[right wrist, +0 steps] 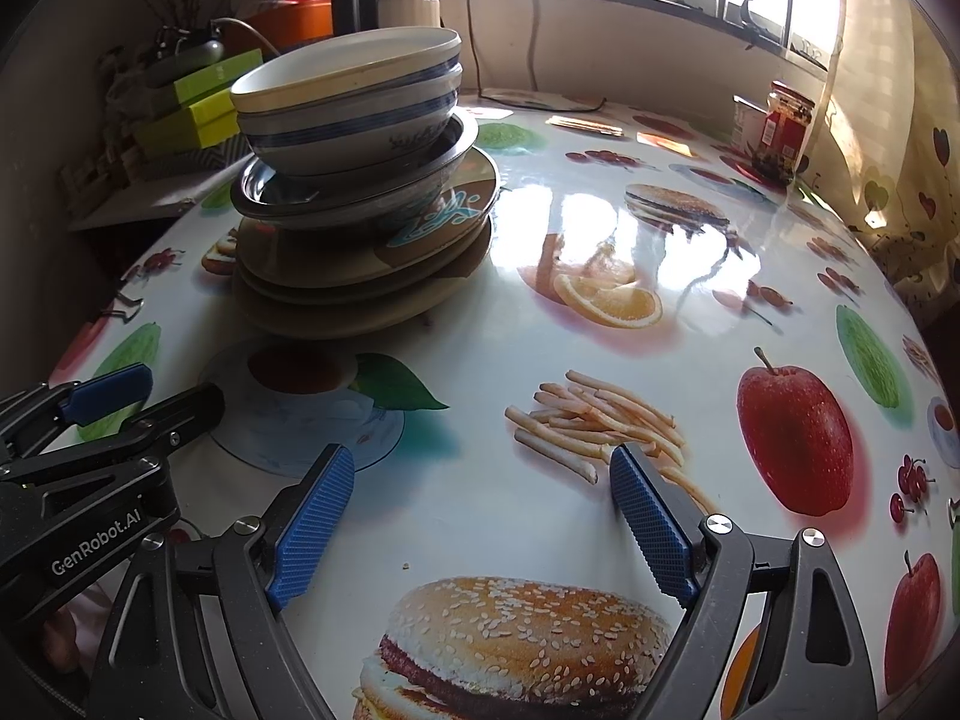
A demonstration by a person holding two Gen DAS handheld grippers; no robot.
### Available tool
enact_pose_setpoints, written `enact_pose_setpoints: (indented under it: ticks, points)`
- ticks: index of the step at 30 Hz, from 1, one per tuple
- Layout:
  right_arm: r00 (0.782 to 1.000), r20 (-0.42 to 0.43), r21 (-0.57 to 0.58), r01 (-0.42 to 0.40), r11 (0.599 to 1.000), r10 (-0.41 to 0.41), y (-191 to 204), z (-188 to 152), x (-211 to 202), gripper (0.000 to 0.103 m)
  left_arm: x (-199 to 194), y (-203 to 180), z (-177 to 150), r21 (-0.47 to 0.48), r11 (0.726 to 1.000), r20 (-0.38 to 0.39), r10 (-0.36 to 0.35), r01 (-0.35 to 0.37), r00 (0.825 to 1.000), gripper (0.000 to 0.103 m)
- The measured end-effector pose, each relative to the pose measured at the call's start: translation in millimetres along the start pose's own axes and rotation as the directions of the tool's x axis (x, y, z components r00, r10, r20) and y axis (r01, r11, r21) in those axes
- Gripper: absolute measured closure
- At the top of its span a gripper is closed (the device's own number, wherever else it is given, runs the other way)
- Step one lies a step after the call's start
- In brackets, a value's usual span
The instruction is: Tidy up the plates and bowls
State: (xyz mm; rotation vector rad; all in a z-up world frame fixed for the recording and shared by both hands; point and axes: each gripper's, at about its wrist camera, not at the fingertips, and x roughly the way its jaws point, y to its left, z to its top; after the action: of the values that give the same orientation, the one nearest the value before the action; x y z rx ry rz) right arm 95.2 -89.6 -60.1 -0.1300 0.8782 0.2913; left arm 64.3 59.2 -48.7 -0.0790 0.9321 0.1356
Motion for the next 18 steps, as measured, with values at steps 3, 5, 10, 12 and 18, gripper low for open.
enact_pose_setpoints:
  ticks: [3, 5, 10, 12, 18]
  points:
    - [1.0, 0.0, 0.0, 0.0, 1.0, 0.0, -0.2, 0.2, -0.1, 0.015, 0.0, 0.0, 0.0, 0.0, 1.0, 0.0, 0.0, 0.0, 1.0, 0.046]
    - [1.0, 0.0, 0.0, 0.0, 1.0, 0.0, 0.0, 0.0, -0.1, 0.015, 0.1, 0.0, 0.0, 0.0, 1.0, 0.0, 0.0, 0.0, 1.0, 0.046]
    - [1.0, 0.001, 0.0, 0.0, 1.0, 0.0, 0.2, -0.1, -0.1, 0.015, 0.2, 0.0, 0.0, 0.0, 1.0, 0.0, 0.0, 0.0, 1.0, 0.046]
    - [1.0, 0.0, 0.0, 0.0, 1.0, 0.0, 0.0, 0.1, -0.1, 0.015, 0.2, 0.0, -0.1, 0.0, 1.0, 0.0, 0.0, 0.0, 1.0, 0.045]
    - [1.0, 0.001, 0.0, 0.001, 1.0, -0.001, 0.1, -0.1, -0.2, 0.015, 0.3, 0.2, -0.4, -0.001, 1.0, 0.001, 0.0, 0.0, 1.0, 0.045]
